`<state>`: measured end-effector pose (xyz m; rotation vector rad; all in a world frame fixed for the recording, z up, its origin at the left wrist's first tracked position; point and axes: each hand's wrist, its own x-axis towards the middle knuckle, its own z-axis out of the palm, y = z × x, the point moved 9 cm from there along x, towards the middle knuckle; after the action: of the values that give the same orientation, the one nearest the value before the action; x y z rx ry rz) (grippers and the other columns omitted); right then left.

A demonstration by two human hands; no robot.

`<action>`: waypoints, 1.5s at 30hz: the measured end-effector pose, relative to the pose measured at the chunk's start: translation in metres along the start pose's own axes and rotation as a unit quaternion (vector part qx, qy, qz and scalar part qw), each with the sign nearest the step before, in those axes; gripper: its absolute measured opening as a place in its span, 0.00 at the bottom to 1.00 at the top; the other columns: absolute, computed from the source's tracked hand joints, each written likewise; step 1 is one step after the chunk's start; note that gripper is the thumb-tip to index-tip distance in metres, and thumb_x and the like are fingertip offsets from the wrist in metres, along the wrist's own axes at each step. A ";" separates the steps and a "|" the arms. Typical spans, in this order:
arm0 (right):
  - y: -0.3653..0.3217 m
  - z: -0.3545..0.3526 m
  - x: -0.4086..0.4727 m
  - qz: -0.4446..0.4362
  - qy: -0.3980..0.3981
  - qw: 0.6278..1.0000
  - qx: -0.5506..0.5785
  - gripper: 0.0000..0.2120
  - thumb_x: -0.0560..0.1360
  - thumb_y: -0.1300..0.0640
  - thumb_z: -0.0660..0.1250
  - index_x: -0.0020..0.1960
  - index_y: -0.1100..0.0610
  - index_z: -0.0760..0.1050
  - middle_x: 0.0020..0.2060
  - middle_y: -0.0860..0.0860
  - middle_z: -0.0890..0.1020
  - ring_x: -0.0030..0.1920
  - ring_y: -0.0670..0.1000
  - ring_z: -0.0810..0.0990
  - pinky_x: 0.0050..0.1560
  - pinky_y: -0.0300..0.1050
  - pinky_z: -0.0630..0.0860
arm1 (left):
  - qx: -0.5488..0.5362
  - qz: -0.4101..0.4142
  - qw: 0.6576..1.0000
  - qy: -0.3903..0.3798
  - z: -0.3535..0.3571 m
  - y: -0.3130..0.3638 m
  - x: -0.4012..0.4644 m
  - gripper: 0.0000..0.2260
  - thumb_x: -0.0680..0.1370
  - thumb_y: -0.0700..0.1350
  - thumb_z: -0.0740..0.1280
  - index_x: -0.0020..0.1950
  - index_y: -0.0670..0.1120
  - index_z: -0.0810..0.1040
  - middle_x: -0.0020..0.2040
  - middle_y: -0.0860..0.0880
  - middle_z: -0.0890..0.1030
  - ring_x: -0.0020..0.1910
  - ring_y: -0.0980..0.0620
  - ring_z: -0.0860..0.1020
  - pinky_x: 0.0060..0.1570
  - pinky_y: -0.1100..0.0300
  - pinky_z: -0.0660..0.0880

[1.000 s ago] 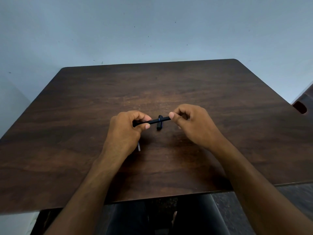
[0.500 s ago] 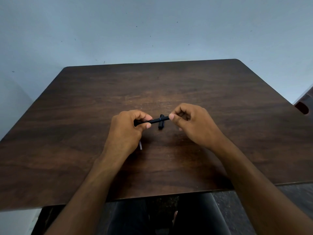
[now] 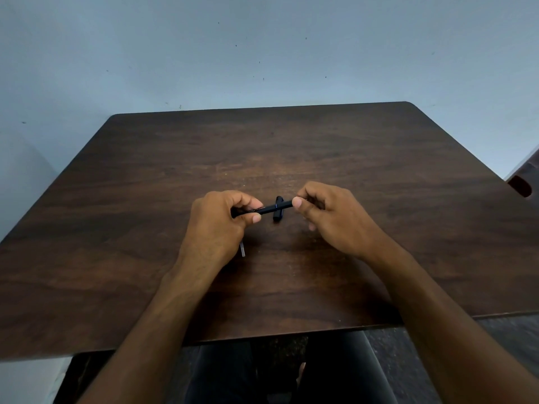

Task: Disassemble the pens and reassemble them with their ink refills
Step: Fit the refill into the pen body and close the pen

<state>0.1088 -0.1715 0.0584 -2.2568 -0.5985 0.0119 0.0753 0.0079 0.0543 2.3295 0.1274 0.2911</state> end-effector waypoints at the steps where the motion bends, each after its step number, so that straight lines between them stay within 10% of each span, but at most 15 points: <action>1: -0.001 0.000 0.000 -0.001 0.000 1.000 0.000 0.14 0.83 0.53 0.62 0.38 0.46 0.70 0.34 0.52 0.79 0.36 0.53 0.78 0.43 0.52 0.77 | 0.001 0.000 1.000 0.000 0.000 0.000 0.000 0.09 0.73 0.41 0.75 0.51 0.52 0.85 0.40 0.63 0.79 0.42 0.67 0.76 0.38 0.76 0.69; 19: 0.031 0.000 0.014 0.109 0.057 0.949 0.289 0.15 0.72 0.48 0.77 0.46 0.61 0.82 0.30 0.51 0.82 0.25 0.49 0.73 0.22 0.41 0.70 | -0.034 -0.002 0.995 0.095 -0.029 -0.016 -0.005 0.09 0.73 0.41 0.76 0.50 0.51 0.87 0.39 0.65 0.80 0.40 0.71 0.79 0.40 0.81 0.68; 26: 0.010 0.013 0.028 0.040 0.015 0.999 -0.007 0.14 0.76 0.65 0.72 0.59 0.53 0.84 0.38 0.40 0.78 0.35 0.38 0.76 0.40 0.29 0.71 | -0.020 -0.025 0.994 0.107 -0.035 -0.029 -0.003 0.09 0.74 0.40 0.75 0.51 0.52 0.86 0.40 0.62 0.82 0.41 0.69 0.77 0.39 0.82 0.67; 30: 0.005 0.028 0.030 0.023 -0.063 0.986 -0.150 0.18 0.78 0.58 0.71 0.64 0.44 0.80 0.50 0.45 0.73 0.51 0.44 0.72 0.55 0.43 0.73 | -0.010 -0.029 0.995 0.095 -0.031 -0.031 -0.002 0.08 0.75 0.41 0.74 0.51 0.52 0.86 0.41 0.62 0.82 0.43 0.68 0.77 0.39 0.84 0.66; 36: 0.006 0.031 0.030 0.006 -0.057 0.985 -0.165 0.10 0.77 0.52 0.72 0.57 0.42 0.82 0.43 0.38 0.65 0.42 0.41 0.69 0.40 0.35 0.66 | -0.007 -0.022 0.996 0.082 -0.025 -0.027 0.000 0.08 0.75 0.41 0.74 0.50 0.53 0.86 0.39 0.63 0.80 0.42 0.69 0.77 0.39 0.84 0.65; 41: 0.011 0.021 0.029 -0.004 -0.023 0.984 -0.178 0.10 0.78 0.48 0.69 0.58 0.46 0.82 0.53 0.49 0.74 0.56 0.49 0.69 0.56 0.50 0.72 | 0.004 -0.015 0.997 0.077 -0.023 -0.024 0.002 0.08 0.75 0.41 0.74 0.50 0.53 0.86 0.40 0.63 0.80 0.42 0.69 0.76 0.39 0.84 0.65; 45: 0.013 -0.006 0.024 -0.005 0.067 0.990 -0.124 0.09 0.82 0.51 0.64 0.55 0.52 0.82 0.46 0.47 0.82 0.47 0.48 0.78 0.54 0.56 0.77 | 0.007 -0.008 0.997 0.079 -0.025 -0.022 0.003 0.08 0.74 0.40 0.75 0.50 0.53 0.86 0.38 0.65 0.79 0.41 0.69 0.76 0.39 0.84 0.65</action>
<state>0.1366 -0.1736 0.0577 -2.4704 -0.5648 -0.2284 0.0723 0.0408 0.0558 2.3173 0.2274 0.4674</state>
